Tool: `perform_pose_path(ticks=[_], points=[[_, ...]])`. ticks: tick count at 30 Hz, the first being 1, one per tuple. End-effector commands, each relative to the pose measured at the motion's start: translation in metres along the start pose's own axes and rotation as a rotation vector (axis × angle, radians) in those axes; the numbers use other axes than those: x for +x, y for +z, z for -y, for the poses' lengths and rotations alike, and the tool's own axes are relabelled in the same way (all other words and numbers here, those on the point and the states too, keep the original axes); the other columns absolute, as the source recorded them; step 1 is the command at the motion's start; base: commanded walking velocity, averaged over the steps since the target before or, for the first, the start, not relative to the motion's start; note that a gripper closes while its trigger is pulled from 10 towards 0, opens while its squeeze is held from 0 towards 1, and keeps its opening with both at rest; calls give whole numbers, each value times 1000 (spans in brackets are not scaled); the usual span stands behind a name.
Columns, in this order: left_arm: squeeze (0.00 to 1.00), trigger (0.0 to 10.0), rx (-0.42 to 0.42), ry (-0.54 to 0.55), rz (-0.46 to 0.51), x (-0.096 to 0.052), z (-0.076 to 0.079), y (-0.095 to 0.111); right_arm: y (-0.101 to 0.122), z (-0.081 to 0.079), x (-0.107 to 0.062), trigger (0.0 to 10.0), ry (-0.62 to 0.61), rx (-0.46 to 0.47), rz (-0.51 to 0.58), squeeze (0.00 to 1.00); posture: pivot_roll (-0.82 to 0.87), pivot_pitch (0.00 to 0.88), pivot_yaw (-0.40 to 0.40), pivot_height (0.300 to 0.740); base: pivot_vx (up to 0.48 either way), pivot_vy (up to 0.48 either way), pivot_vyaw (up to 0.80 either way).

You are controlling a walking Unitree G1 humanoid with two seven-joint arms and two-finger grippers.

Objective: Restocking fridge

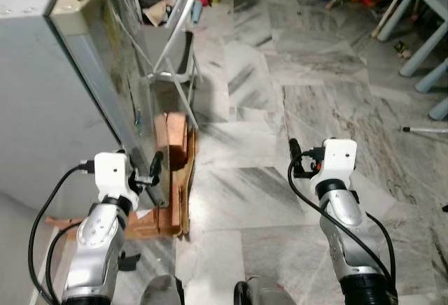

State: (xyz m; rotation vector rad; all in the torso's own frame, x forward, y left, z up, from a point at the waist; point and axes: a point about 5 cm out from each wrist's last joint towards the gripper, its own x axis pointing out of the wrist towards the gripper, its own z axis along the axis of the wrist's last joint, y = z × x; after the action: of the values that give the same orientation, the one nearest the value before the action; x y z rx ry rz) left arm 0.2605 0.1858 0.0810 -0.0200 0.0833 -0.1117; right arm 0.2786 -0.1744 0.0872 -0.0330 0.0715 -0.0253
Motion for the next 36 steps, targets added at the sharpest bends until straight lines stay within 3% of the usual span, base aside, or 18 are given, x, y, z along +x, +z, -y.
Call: perform_pose_path(ticks=[1,6,10,17,27,36], points=[[0,10000,1,3,-5,4,-2,-1,0,3,-1,10000,-10,-1,-1,0,-21,119,-42,740,0,0,0],[0,10000,-4,9,-1,22,-2,1,1,3,-1,10000,-13,-4,0,0,-28,119,-45,740,0,0,0],[0,10000,-5,9,4,25,-1,2,1,4,-2,10000,-13,-5,1,0,-32,119,-45,740,0,0,0],[0,10000,-19,27,33,50,5,10,3,12,-10,10000,-32,-32,-1,0,-70,137,-53,740,0,0,0],[0,10000,-10,86,47,70,2,15,5,20,-20,10000,-48,-50,-11,0,-111,145,-52,740,0,0,0],[0,10000,9,109,38,69,-3,12,4,21,-23,10000,-48,-53,-19,0,-118,143,-47,740,0,0,0]])
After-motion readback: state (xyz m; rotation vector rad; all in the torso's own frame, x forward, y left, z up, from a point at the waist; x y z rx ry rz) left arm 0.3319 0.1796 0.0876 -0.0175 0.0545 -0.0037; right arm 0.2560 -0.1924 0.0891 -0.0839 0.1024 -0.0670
